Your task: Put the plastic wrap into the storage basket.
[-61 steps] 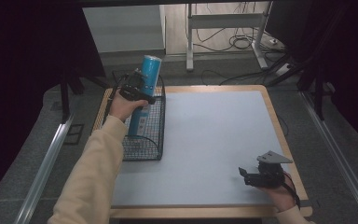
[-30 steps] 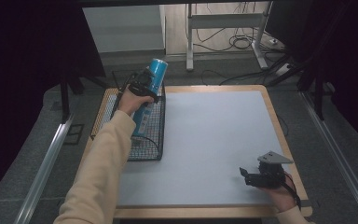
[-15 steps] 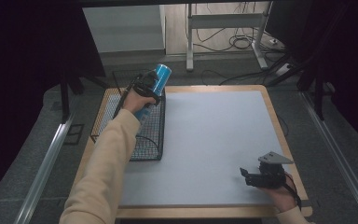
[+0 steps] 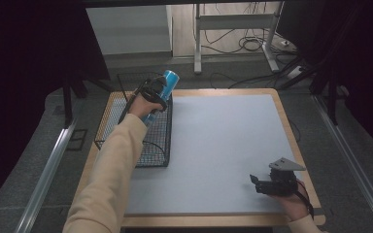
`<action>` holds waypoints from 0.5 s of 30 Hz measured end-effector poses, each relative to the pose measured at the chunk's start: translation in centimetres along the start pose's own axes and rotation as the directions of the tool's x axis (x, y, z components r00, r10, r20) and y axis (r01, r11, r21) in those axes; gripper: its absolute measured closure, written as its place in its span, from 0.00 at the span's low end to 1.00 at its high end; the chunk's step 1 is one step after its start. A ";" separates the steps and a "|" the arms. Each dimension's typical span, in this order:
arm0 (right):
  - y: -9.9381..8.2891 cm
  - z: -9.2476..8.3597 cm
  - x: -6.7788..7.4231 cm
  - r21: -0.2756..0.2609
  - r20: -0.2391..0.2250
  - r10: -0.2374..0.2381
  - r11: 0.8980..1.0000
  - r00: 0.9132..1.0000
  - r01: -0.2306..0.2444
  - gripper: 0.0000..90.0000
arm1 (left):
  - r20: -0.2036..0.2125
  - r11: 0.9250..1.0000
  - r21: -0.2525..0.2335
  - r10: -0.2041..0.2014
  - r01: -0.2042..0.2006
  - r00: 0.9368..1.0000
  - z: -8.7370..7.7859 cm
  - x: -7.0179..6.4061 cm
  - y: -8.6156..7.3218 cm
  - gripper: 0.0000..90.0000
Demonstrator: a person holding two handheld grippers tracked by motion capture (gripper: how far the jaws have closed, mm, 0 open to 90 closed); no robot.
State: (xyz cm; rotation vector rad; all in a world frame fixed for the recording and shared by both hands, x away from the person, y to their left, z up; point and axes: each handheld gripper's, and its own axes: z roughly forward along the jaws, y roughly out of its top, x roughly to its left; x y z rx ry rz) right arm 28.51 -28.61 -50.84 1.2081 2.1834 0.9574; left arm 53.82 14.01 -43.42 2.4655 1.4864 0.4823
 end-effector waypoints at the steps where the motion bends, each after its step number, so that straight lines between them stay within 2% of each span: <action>1: 0.0 0.0 0.0 0.001 -0.001 0.000 1.000 1.000 0.000 0.13 | 0.002 1.000 -0.012 -0.008 0.008 1.000 -0.1 0.1 0.0 0.33; 6: 0.0 0.1 0.0 0.005 0.000 0.000 1.000 1.000 0.000 0.13 | 0.017 0.999 -0.040 -0.036 0.037 0.999 -0.7 0.2 -0.2 0.26; 11: 0.0 0.1 0.1 0.006 -0.003 -0.003 1.000 1.000 0.003 0.13 | 0.019 0.996 -0.071 -0.046 0.047 0.999 -1.7 -0.1 -0.7 0.18; 13: 0.0 0.1 0.1 0.007 -0.004 -0.001 1.000 1.000 0.001 0.13 | 0.018 0.991 -0.115 -0.070 0.071 0.997 -2.5 -0.1 -1.1 0.16; 15: 0.0 0.2 0.1 0.009 -0.008 0.001 1.000 1.000 -0.001 0.13 | 0.044 0.985 -0.149 -0.081 0.086 0.996 -3.2 -0.2 -1.5 0.16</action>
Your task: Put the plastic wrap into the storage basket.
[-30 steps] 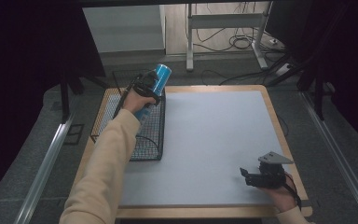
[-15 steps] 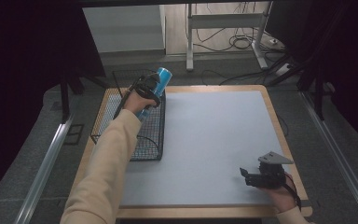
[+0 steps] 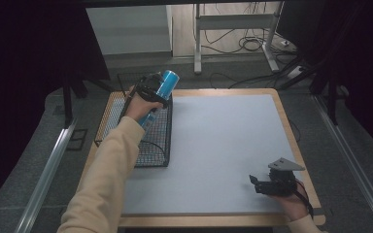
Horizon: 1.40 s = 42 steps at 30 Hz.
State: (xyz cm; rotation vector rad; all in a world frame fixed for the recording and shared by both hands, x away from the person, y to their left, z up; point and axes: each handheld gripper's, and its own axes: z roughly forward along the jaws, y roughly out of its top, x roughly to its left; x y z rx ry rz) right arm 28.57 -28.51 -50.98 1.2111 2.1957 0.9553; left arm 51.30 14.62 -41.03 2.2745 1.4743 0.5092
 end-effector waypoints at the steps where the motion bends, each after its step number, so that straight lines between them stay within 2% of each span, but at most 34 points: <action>1: 0.0 0.0 0.0 0.000 0.000 0.000 1.000 1.000 0.000 0.13 | 0.018 1.000 -0.012 -0.001 0.002 1.000 -0.4 -0.1 -0.1 0.16; 5: 0.1 -0.2 0.0 -0.006 0.002 -0.002 1.000 1.000 0.002 0.13 | 0.057 0.998 -0.057 0.013 -0.010 0.998 -1.6 -0.8 -0.9 0.15; 8: 0.1 -0.2 0.0 -0.006 0.002 -0.003 1.000 1.000 0.003 0.13 | 0.101 0.995 -0.095 -0.002 0.012 0.995 -2.4 -1.3 -1.5 0.13; 14: 0.1 -0.2 0.1 -0.007 0.004 -0.002 1.000 1.000 0.002 0.13 | 0.153 0.988 -0.153 0.012 0.012 0.988 -3.9 -1.9 -2.8 0.14; 16: 0.1 -0.2 0.1 -0.008 0.006 0.001 1.000 1.000 -0.001 0.13 | 0.141 0.984 -0.176 0.015 0.010 0.990 -4.5 -2.0 -3.1 0.15; 20: 0.1 -0.1 0.1 -0.007 0.008 0.002 1.000 1.000 -0.002 0.13 | 0.154 0.980 -0.197 0.023 0.008 0.988 -5.4 -2.2 -3.5 0.16; 22: 0.1 -0.2 0.1 -0.009 0.009 -0.002 1.000 1.000 0.002 0.13 | 0.167 0.972 -0.234 0.041 -0.001 0.985 -6.6 -2.5 -3.9 0.16; 23: 0.1 -0.2 0.1 -0.009 0.009 -0.003 1.000 1.000 0.003 0.13 | 0.167 0.972 -0.234 0.041 -0.001 0.985 -6.6 -2.5 -3.9 0.16; 24: 0.2 -0.2 0.2 -0.008 0.010 -0.003 1.000 1.000 0.003 0.13 | 0.185 0.968 -0.251 0.051 -0.003 0.981 -7.3 -2.9 -4.1 0.16; 26: 0.2 -0.2 0.2 -0.008 0.009 -0.003 1.000 1.000 0.003 0.13 | 0.188 0.967 -0.256 0.058 -0.008 0.980 -7.6 -3.1 -4.2 0.16; 33: 0.2 -0.3 0.2 -0.011 0.010 -0.006 1.000 1.000 0.006 0.13 | 0.242 0.958 -0.287 0.078 -0.006 0.967 -8.7 -5.2 -5.6 0.17; 34: 0.2 -0.3 0.2 -0.011 0.010 -0.006 1.000 1.000 0.006 0.13 | 0.242 0.958 -0.287 0.078 -0.006 0.967 -8.7 -5.2 -5.6 0.17; 35: 0.2 -0.2 0.2 -0.011 0.009 -0.006 1.000 1.000 0.006 0.13 | 0.256 0.953 -0.304 0.097 -0.015 0.962 -8.9 -5.9 -6.0 0.18; 37: 0.2 -0.2 0.2 -0.010 0.009 -0.005 1.000 1.000 0.005 0.13 | 0.273 0.947 -0.319 0.122 -0.030 0.954 -9.1 -6.7 -6.4 0.18; 41: 0.3 -0.2 0.2 -0.010 0.011 -0.007 1.000 1.000 0.007 0.13 | 0.299 0.943 -0.326 0.176 -0.072 0.938 -9.4 -8.6 -6.9 0.18; 42: 0.3 -0.2 0.2 -0.010 0.011 -0.007 1.000 1.000 0.007 0.13 | 0.299 0.943 -0.326 0.176 -0.072 0.938 -9.4 -8.6 -6.9 0.18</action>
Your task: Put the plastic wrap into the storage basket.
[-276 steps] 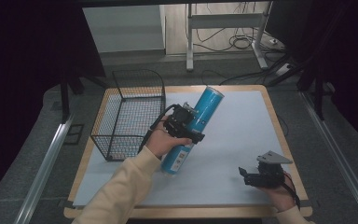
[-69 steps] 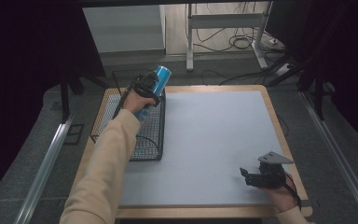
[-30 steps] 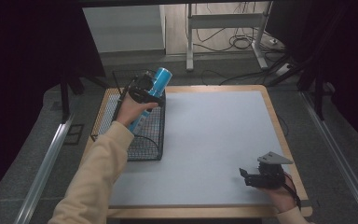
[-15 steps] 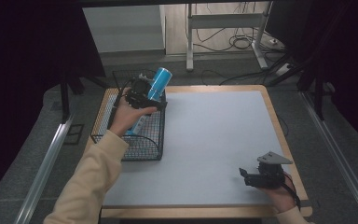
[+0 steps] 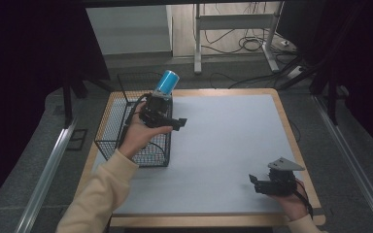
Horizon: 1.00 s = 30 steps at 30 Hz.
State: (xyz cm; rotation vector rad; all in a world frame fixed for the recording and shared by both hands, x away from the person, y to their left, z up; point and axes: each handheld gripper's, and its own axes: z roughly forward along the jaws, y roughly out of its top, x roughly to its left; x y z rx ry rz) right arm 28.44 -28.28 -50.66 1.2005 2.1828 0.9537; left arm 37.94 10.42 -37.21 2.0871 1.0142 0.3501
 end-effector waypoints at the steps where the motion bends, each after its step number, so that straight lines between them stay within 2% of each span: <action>1: 0.0 0.0 0.0 -0.003 0.001 -0.001 1.000 1.000 0.001 0.13 | 0.024 1.000 0.005 0.009 -0.009 1.000 0.4 -0.8 -0.4 0.18; 6: 0.0 -0.1 0.0 -0.004 0.001 0.000 1.000 1.000 0.000 0.13 | 0.070 0.999 0.011 0.033 -0.034 0.997 1.5 -2.6 -1.5 0.18; 7: 0.0 -0.1 0.0 -0.004 0.001 0.000 1.000 1.000 0.000 0.13 | 0.070 0.999 0.011 0.033 -0.034 0.997 1.5 -2.6 -1.5 0.18; 11: 0.0 -0.1 0.0 -0.004 0.001 0.001 1.000 1.000 -0.001 0.13 | 0.130 0.998 -0.002 0.055 -0.055 0.990 2.2 -4.1 -2.6 0.18; 14: 0.0 -0.1 0.0 -0.005 0.001 0.000 1.000 1.000 0.000 0.13 | 0.161 0.998 -0.004 0.066 -0.066 0.985 2.7 -5.0 -3.5 0.18; 15: 0.0 -0.1 0.0 -0.005 0.001 0.000 1.000 1.000 0.000 0.13 | 0.161 0.998 -0.004 0.066 -0.066 0.985 2.7 -5.0 -3.5 0.18; 16: 0.0 -0.1 0.0 -0.005 0.001 -0.001 1.000 1.000 0.001 0.13 | 0.186 0.998 -0.004 0.066 -0.066 0.980 3.0 -5.6 -4.2 0.18; 20: 0.0 -0.1 0.0 -0.004 0.001 -0.002 1.000 1.000 0.002 0.13 | 0.217 0.996 0.017 0.082 -0.088 0.973 4.0 -6.8 -5.6 0.18; 21: 0.0 -0.1 0.0 -0.003 0.001 -0.003 1.000 1.000 0.003 0.13 | 0.221 0.995 0.024 0.089 -0.097 0.971 4.2 -7.0 -5.9 0.18; 23: 0.0 -0.1 0.0 -0.003 0.000 -0.002 1.000 1.000 0.002 0.13 | 0.232 0.995 0.034 0.079 -0.089 0.969 4.7 -7.4 -6.7 0.18; 26: 0.0 -0.1 0.1 -0.002 0.000 -0.005 1.000 1.000 0.005 0.13 | 0.231 0.993 0.062 0.080 -0.097 0.970 5.5 -7.6 -7.5 0.19; 30: 0.0 -0.1 0.1 -0.004 0.000 -0.006 1.000 1.000 0.006 0.13 | 0.229 0.992 0.077 0.076 -0.096 0.970 6.0 -7.7 -7.9 0.19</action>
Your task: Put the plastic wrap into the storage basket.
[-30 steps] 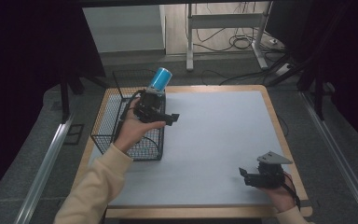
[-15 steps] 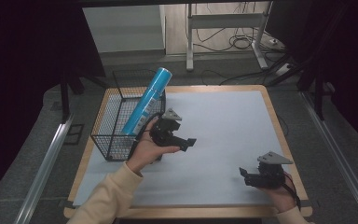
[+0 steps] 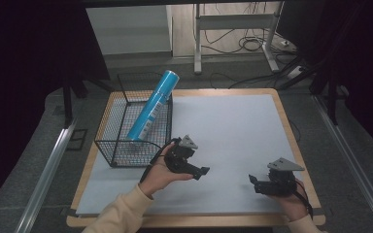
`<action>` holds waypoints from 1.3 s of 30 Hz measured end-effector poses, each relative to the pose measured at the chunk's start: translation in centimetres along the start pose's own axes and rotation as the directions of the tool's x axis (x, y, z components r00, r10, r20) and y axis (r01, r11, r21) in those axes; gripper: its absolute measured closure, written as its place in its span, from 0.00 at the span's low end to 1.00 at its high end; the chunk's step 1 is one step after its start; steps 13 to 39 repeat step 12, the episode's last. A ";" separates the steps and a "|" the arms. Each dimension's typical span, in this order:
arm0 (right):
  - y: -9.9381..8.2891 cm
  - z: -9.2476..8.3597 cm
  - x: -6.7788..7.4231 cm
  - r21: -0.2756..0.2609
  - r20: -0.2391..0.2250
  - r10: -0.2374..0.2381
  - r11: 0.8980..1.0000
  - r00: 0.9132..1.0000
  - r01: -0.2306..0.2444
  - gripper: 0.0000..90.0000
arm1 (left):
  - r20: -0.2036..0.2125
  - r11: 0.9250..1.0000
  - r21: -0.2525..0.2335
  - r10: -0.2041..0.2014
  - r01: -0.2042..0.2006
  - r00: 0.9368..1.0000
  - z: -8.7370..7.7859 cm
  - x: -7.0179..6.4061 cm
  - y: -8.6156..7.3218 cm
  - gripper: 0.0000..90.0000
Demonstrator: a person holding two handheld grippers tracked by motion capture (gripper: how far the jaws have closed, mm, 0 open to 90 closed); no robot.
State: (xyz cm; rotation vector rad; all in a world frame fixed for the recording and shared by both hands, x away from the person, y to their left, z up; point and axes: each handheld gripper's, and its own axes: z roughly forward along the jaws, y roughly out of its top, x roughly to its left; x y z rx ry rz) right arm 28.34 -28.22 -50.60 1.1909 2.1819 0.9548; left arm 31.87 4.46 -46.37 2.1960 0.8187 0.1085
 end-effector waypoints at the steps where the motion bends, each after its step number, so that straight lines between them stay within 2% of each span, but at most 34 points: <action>1: 0.0 0.0 0.0 -0.001 0.001 0.002 1.000 1.000 -0.002 0.13 | 0.001 1.000 0.010 0.001 -0.001 1.000 0.2 0.0 -0.1 0.19; 7: 0.1 -0.2 0.0 -0.017 -0.001 -0.005 1.000 1.000 0.005 0.13 | 0.001 1.000 0.020 0.009 -0.010 1.000 0.5 -0.1 -0.3 0.19; 11: 0.1 -0.3 0.0 -0.030 -0.012 -0.012 0.999 1.000 0.011 0.13 | -0.007 1.000 0.029 -0.002 0.002 1.000 0.8 0.1 -0.7 0.18; 39: 0.1 -0.3 0.0 -0.030 -0.012 -0.012 0.999 1.000 0.011 0.13 | -0.007 1.000 0.029 -0.002 0.002 1.000 0.8 0.1 -0.7 0.19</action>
